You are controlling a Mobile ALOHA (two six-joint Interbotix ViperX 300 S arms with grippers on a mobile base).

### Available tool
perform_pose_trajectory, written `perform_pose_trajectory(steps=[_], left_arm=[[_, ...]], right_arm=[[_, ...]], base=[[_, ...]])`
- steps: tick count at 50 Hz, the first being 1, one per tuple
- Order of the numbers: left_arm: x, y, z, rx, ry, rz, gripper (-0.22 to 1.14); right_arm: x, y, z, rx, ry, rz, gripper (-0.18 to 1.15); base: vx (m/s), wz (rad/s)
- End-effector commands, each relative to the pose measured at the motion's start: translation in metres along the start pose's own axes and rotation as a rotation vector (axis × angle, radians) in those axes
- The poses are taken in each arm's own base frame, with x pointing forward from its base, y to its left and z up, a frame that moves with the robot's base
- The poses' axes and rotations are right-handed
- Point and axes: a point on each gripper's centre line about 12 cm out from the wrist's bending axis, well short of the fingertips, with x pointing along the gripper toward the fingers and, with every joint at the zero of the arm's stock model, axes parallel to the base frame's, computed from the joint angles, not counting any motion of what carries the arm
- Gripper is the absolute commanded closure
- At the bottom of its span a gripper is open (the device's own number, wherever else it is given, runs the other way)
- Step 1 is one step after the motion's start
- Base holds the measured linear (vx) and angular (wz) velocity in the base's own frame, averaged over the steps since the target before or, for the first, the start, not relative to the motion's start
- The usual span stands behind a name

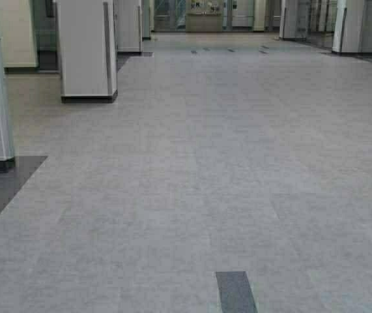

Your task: Navigate to elevator, push the call button, then enter the elevator

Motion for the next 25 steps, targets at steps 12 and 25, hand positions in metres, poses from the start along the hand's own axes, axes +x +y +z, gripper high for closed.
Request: perform_pose_trajectory(steps=[12, 25], left_arm=[[0.0002, -0.0003, 0.0088, 0.009, -0.044, -0.003, 0.89], [-0.0004, -0.0005, 0.0068, 0.021, -0.061, -0.006, 0.89]], right_arm=[[-0.0002, -0.0047, 0.0138, -0.003, -0.063, -0.022, 0.92], [-0.0035, -0.0069, 0.0184, 0.004, -0.086, -0.034, 0.92]], base=[[0.31, -0.01], [0.4, 0.07]])
